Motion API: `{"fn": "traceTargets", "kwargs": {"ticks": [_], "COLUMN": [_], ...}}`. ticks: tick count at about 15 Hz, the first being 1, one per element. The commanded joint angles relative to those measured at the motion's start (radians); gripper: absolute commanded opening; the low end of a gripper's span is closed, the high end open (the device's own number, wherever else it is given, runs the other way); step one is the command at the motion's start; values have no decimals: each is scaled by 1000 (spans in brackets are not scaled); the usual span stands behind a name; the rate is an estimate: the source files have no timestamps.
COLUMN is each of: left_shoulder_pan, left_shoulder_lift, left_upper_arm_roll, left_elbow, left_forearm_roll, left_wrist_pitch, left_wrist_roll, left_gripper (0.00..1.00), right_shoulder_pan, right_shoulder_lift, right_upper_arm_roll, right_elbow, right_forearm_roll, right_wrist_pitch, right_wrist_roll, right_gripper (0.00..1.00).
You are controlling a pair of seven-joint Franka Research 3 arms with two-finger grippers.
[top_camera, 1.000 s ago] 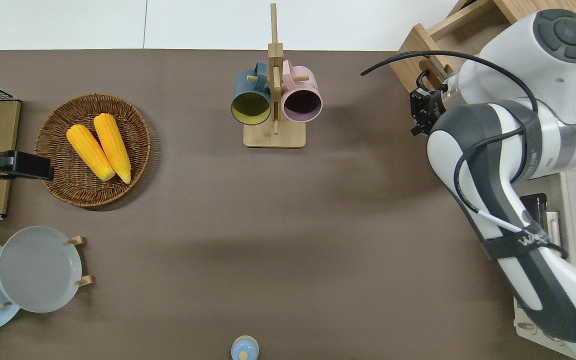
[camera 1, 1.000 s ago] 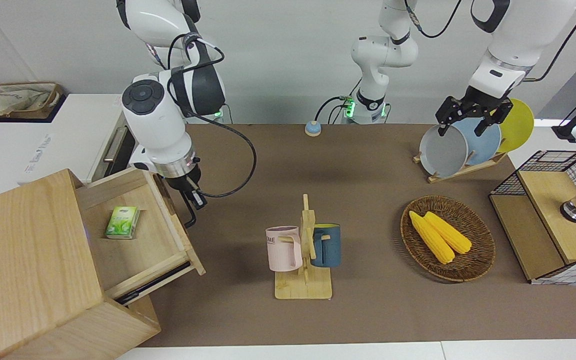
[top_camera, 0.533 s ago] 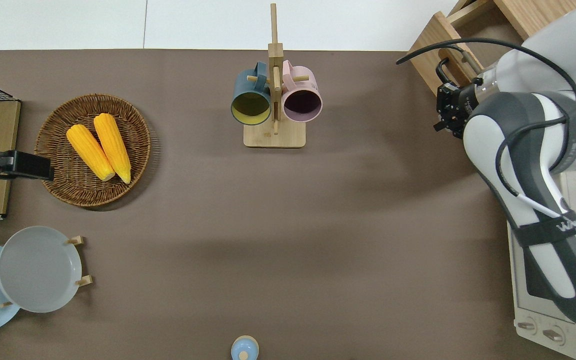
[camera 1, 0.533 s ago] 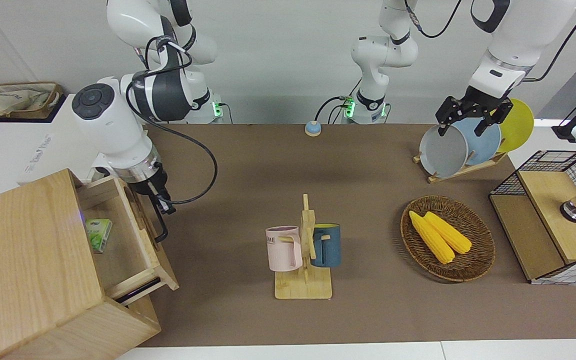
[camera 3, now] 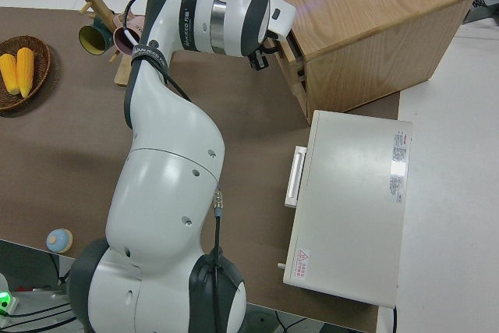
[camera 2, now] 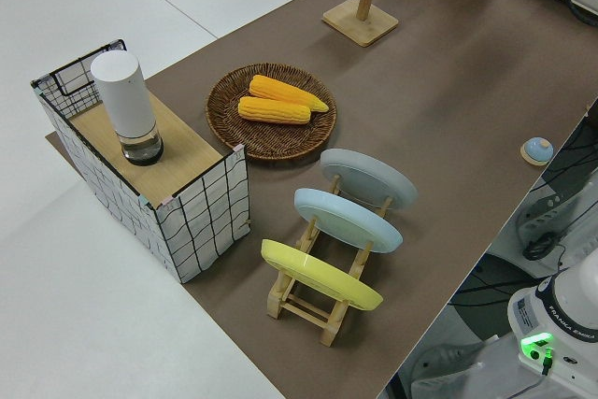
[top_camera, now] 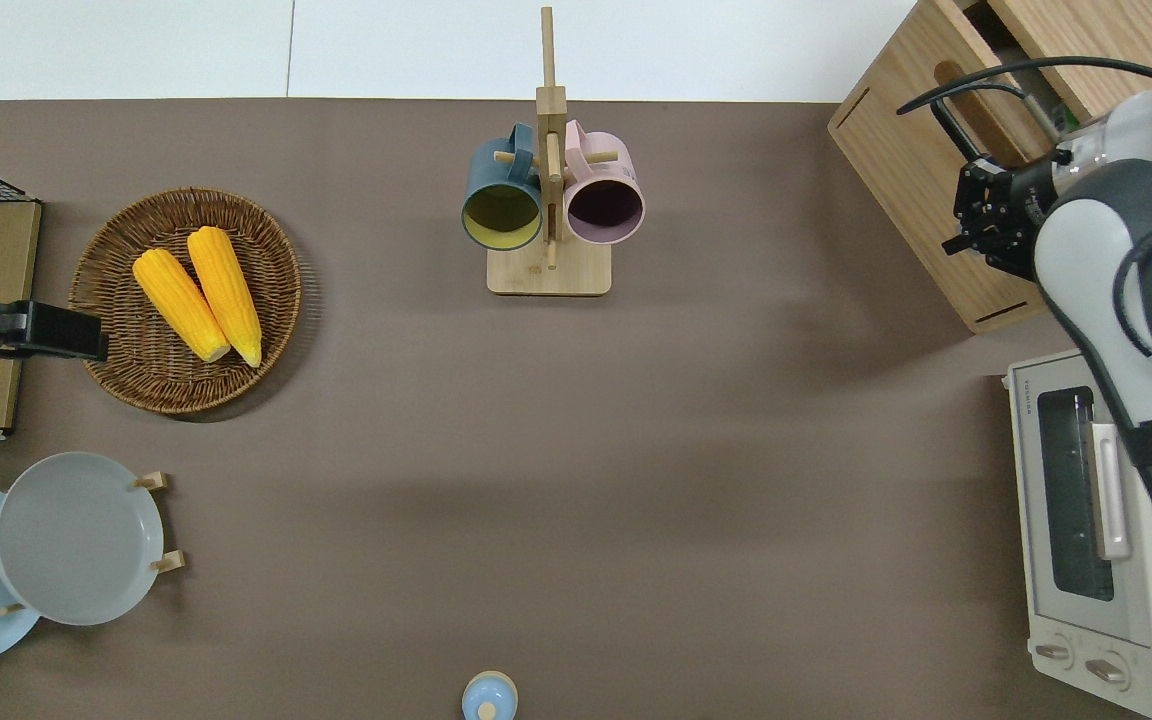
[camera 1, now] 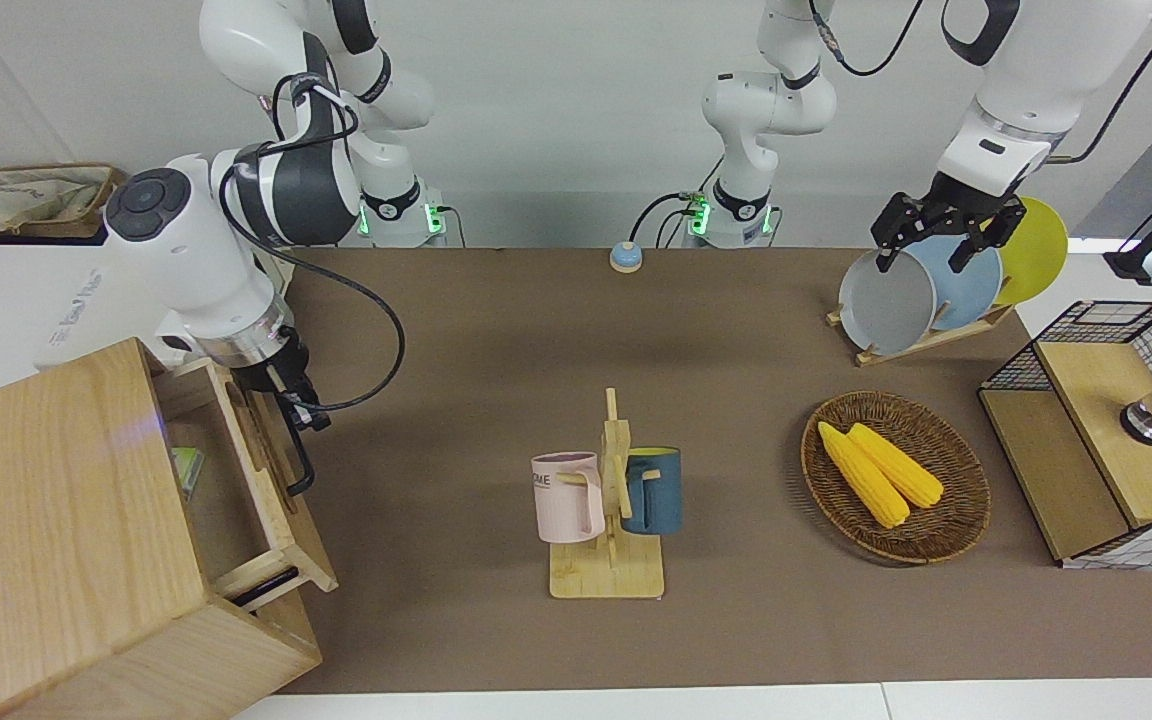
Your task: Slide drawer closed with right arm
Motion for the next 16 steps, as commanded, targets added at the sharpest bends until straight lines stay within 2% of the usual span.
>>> {"fn": "traceTargets", "kwargs": {"ticks": [1,6,10,16], "left_shoulder_pan": [-17,-17,-17,-17], "left_shoulder_lift": [13,13,13,13], "left_upper_arm_roll": [17,17,17,17], "left_elbow": [21,21,21,21], "left_forearm_roll": [11,11,12,11], "left_wrist_pitch": [1,1,1,1], "left_wrist_roll": [8,8,8,8], "left_gripper": [998,995,998,998], "right_shoulder_pan": [-66,-72,-55,40], "right_shoulder_lift": [5,6,5,-26], "right_upper_arm_roll": [8,8,13,14], "right_elbow": [-1,-1,-1,-5], "right_forearm_roll": [32,33,30,20], "right_wrist_pitch": [22,21,10,-13], "right_wrist_roll": [-150,-161,-152,-144], "right_gripper": [0,0,0,0]}}
